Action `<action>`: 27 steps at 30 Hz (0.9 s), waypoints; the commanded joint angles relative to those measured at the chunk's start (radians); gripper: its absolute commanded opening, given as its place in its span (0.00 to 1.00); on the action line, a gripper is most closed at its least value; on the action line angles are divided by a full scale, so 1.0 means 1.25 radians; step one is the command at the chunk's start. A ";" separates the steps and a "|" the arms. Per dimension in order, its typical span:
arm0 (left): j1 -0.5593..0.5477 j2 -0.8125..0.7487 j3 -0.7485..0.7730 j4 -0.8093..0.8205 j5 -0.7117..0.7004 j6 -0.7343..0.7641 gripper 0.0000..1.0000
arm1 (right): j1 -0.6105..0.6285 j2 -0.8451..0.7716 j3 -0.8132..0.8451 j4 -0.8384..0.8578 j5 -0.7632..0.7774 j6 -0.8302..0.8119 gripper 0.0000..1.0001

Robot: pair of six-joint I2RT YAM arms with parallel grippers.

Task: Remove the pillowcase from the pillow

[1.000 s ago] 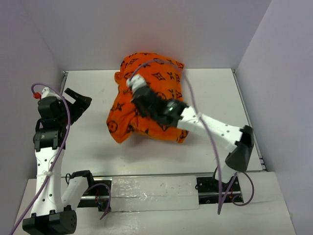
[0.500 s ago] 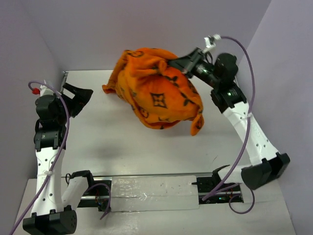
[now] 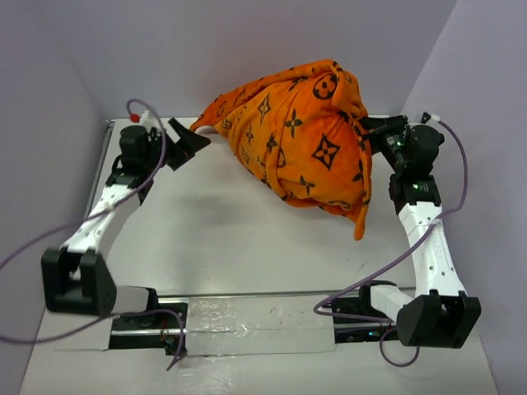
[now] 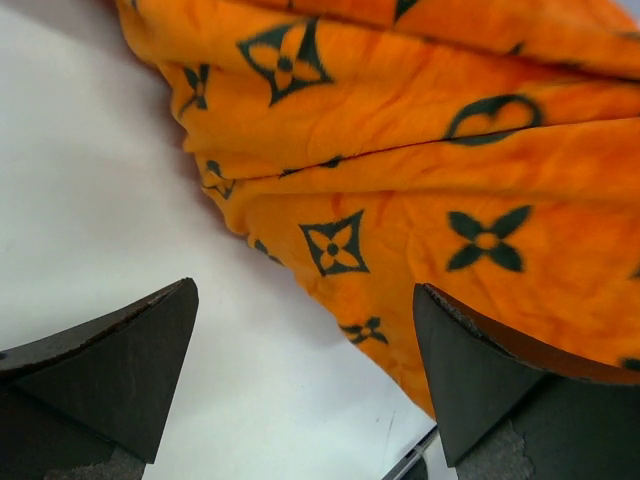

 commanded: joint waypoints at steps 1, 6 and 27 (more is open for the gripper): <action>-0.019 0.159 0.092 0.205 0.136 0.017 0.99 | -0.013 0.017 0.029 -0.061 0.042 -0.001 0.00; -0.060 0.414 0.234 0.281 0.278 0.137 0.99 | -0.051 0.049 0.030 -0.066 0.013 0.017 0.00; -0.108 0.491 0.493 0.373 0.104 0.149 0.00 | -0.062 0.162 0.157 -0.208 -0.043 -0.185 0.00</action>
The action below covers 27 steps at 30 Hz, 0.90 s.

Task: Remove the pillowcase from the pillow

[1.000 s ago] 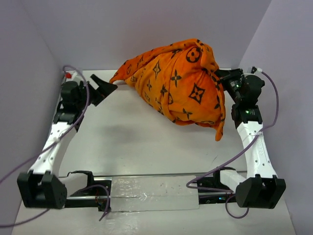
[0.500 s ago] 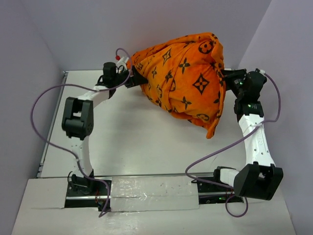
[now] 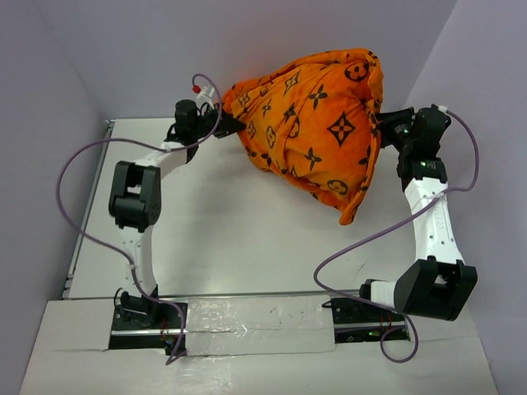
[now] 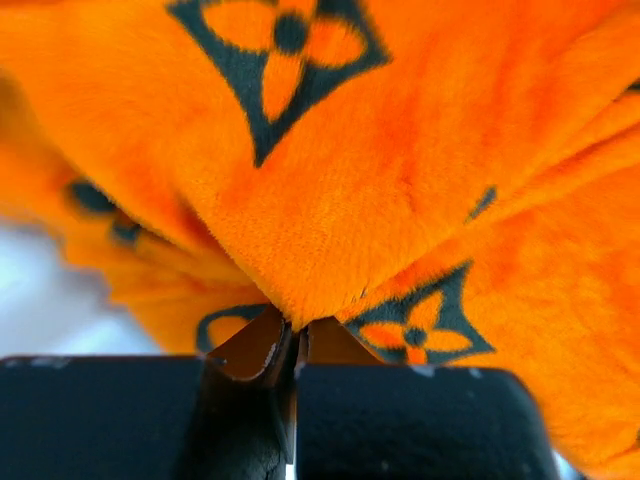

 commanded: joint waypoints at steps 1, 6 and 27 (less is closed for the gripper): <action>-0.002 -0.300 -0.050 -0.019 -0.219 0.134 0.00 | 0.013 0.016 0.054 -0.098 -0.034 -0.104 0.00; 0.038 -0.543 -0.065 -0.191 -0.411 0.148 0.00 | 0.025 -0.001 0.109 -0.192 0.009 -0.213 0.00; 0.066 -0.761 -0.366 -0.564 -0.604 0.111 0.99 | 0.144 -0.125 -0.149 -0.425 0.533 -0.434 0.95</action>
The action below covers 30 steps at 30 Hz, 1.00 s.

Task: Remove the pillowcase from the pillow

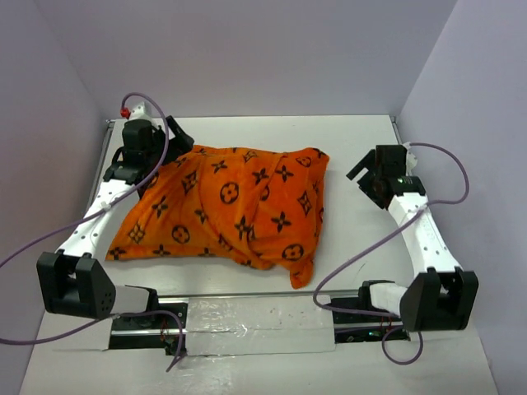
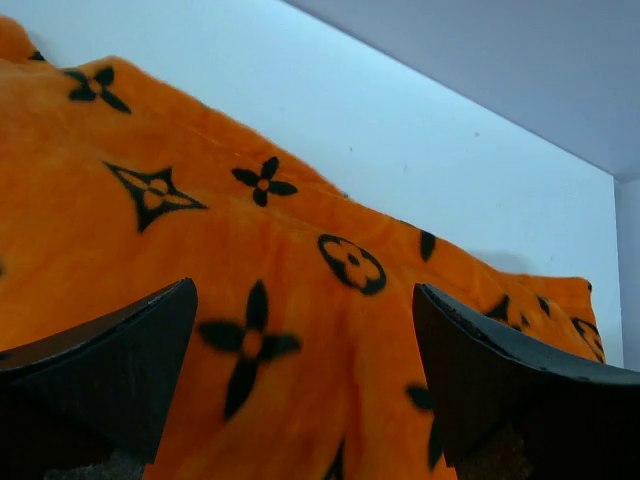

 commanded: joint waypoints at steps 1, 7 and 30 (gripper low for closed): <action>-0.002 -0.057 0.047 -0.034 0.013 -0.023 0.99 | 0.030 -0.124 -0.011 -0.025 0.122 -0.053 0.97; -0.098 -0.092 0.047 -0.095 0.116 0.045 0.99 | 0.190 -0.213 0.016 -0.048 0.207 -0.104 0.99; -0.592 0.007 0.106 -0.458 -0.387 -0.129 0.06 | 0.612 -0.151 0.007 0.015 0.256 -0.184 1.00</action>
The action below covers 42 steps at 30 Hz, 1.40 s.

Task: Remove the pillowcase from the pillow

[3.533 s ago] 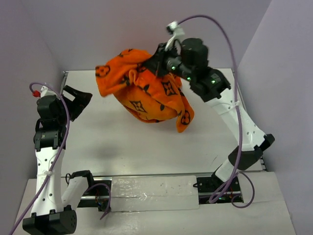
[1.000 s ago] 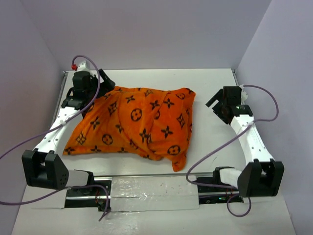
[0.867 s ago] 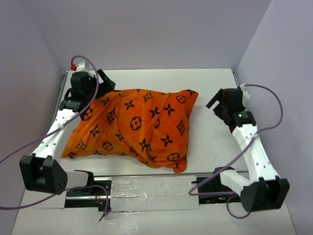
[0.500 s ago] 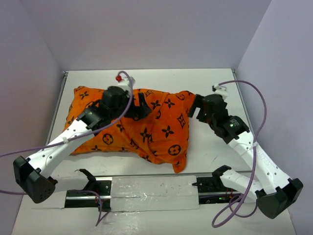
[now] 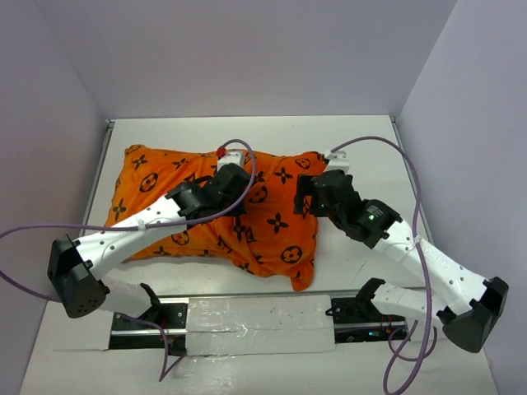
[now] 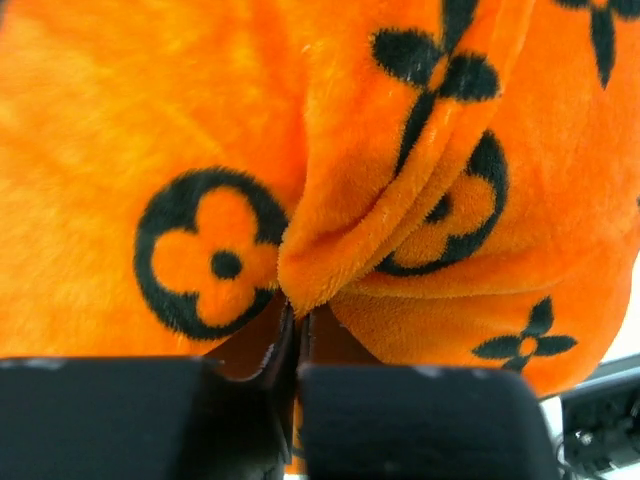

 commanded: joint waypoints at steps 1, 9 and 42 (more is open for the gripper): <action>-0.002 -0.048 0.044 -0.081 -0.129 -0.064 0.00 | 0.072 0.029 0.027 0.029 0.064 -0.045 1.00; 0.001 -0.098 0.037 -0.107 -0.157 -0.087 0.01 | 0.205 0.146 0.091 0.095 0.070 -0.136 1.00; 0.087 -0.131 -0.034 -0.074 -0.123 -0.105 0.00 | 0.199 0.090 -0.024 0.194 0.208 -0.112 0.00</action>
